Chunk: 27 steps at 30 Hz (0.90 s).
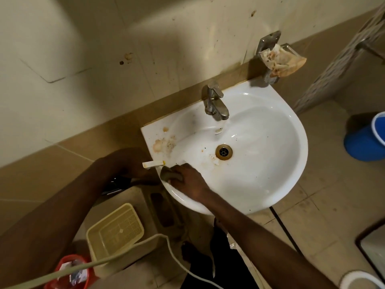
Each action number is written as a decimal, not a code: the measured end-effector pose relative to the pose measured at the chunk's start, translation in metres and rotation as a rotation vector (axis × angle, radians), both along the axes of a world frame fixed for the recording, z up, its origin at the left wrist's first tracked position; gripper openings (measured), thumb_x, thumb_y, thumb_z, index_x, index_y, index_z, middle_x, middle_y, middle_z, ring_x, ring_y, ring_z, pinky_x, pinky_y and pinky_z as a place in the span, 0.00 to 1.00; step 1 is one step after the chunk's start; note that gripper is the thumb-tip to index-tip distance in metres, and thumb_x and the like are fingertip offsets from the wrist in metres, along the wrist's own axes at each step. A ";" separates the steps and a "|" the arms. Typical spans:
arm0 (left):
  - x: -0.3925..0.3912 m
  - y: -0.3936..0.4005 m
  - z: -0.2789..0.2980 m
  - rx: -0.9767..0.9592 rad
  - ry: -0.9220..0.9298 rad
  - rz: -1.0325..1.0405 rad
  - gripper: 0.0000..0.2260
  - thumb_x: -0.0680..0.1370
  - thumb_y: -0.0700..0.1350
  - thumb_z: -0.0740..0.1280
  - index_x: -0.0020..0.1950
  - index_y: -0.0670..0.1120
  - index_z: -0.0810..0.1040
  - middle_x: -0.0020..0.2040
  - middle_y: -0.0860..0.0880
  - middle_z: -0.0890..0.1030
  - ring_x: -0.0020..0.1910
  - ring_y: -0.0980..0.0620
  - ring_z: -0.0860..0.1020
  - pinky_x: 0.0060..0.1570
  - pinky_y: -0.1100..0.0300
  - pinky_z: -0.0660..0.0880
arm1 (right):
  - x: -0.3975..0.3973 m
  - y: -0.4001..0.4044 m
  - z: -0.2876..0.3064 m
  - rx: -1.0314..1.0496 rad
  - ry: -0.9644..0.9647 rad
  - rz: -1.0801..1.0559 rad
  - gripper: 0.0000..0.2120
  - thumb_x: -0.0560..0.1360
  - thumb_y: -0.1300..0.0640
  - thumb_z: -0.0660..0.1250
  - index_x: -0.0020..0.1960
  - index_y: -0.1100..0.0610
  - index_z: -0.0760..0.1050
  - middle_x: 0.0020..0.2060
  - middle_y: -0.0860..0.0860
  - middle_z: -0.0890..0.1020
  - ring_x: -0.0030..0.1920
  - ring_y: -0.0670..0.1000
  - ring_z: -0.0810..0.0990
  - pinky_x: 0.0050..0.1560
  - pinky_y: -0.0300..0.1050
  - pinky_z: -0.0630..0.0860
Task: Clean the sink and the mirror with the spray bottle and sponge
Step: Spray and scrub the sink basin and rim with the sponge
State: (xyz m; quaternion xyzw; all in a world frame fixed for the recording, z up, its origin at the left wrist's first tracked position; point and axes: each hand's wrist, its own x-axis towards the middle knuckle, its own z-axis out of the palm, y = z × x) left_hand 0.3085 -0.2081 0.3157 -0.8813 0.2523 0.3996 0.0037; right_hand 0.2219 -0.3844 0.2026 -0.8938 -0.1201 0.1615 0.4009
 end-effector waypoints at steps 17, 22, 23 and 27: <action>0.010 -0.017 -0.003 0.050 -0.024 -0.081 0.13 0.78 0.52 0.63 0.57 0.46 0.78 0.56 0.47 0.80 0.54 0.49 0.78 0.56 0.60 0.71 | -0.004 -0.045 -0.016 -0.012 -0.095 0.115 0.11 0.74 0.56 0.62 0.54 0.57 0.79 0.45 0.57 0.82 0.47 0.59 0.79 0.47 0.52 0.75; 0.014 -0.018 -0.013 -0.016 -0.053 -0.111 0.10 0.75 0.57 0.62 0.47 0.53 0.77 0.45 0.53 0.79 0.47 0.52 0.78 0.52 0.58 0.73 | -0.030 -0.124 -0.040 -0.238 0.020 0.342 0.18 0.78 0.50 0.58 0.62 0.56 0.75 0.55 0.56 0.80 0.55 0.59 0.76 0.54 0.53 0.73; 0.014 -0.019 -0.013 -0.003 -0.046 -0.126 0.14 0.73 0.60 0.60 0.48 0.52 0.77 0.46 0.52 0.80 0.46 0.52 0.77 0.52 0.58 0.74 | -0.024 -0.120 -0.049 -0.350 0.019 0.269 0.20 0.78 0.49 0.56 0.66 0.53 0.71 0.60 0.56 0.77 0.57 0.61 0.75 0.56 0.56 0.73; 0.013 -0.021 -0.015 0.023 -0.047 -0.192 0.10 0.72 0.59 0.60 0.34 0.58 0.65 0.34 0.59 0.71 0.40 0.54 0.73 0.48 0.60 0.72 | 0.029 -0.093 -0.079 -0.685 0.095 -0.113 0.22 0.79 0.49 0.58 0.72 0.47 0.62 0.66 0.54 0.67 0.61 0.64 0.70 0.53 0.59 0.73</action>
